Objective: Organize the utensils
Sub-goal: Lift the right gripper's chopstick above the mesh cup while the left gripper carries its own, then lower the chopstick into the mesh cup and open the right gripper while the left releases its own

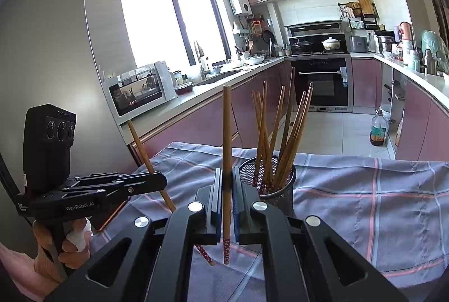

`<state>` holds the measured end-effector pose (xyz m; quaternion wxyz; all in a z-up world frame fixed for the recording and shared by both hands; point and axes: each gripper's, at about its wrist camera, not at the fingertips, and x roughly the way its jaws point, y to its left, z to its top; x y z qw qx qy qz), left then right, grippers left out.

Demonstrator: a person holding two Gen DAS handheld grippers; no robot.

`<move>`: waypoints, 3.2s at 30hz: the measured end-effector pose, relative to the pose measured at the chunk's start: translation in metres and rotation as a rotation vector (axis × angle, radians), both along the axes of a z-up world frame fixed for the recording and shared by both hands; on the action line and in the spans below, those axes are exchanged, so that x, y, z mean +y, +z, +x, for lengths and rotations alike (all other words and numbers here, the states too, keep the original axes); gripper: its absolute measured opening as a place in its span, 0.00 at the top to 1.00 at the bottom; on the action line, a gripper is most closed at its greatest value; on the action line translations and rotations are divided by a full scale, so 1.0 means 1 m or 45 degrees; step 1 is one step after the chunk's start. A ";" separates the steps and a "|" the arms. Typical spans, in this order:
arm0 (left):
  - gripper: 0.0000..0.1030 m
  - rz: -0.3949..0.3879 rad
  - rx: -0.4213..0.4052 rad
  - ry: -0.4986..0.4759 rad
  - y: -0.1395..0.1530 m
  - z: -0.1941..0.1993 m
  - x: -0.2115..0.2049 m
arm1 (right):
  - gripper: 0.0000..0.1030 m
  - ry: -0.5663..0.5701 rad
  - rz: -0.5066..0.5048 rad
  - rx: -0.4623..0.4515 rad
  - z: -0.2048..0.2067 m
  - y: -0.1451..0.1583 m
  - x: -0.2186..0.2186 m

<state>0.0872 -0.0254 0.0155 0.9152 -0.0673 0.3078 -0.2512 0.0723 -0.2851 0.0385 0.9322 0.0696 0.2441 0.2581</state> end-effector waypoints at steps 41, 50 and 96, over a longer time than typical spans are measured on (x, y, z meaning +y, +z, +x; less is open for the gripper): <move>0.93 -0.009 -0.145 0.003 0.043 0.005 -0.009 | 0.95 -0.023 -0.007 -0.127 0.008 0.031 -0.003; 0.93 -0.021 -0.181 0.013 0.053 0.011 -0.008 | 0.95 -0.019 -0.018 -0.155 0.010 0.037 0.000; 0.93 0.000 -0.290 0.045 0.086 0.039 -0.035 | 0.95 -0.120 0.004 -0.194 0.047 0.047 -0.001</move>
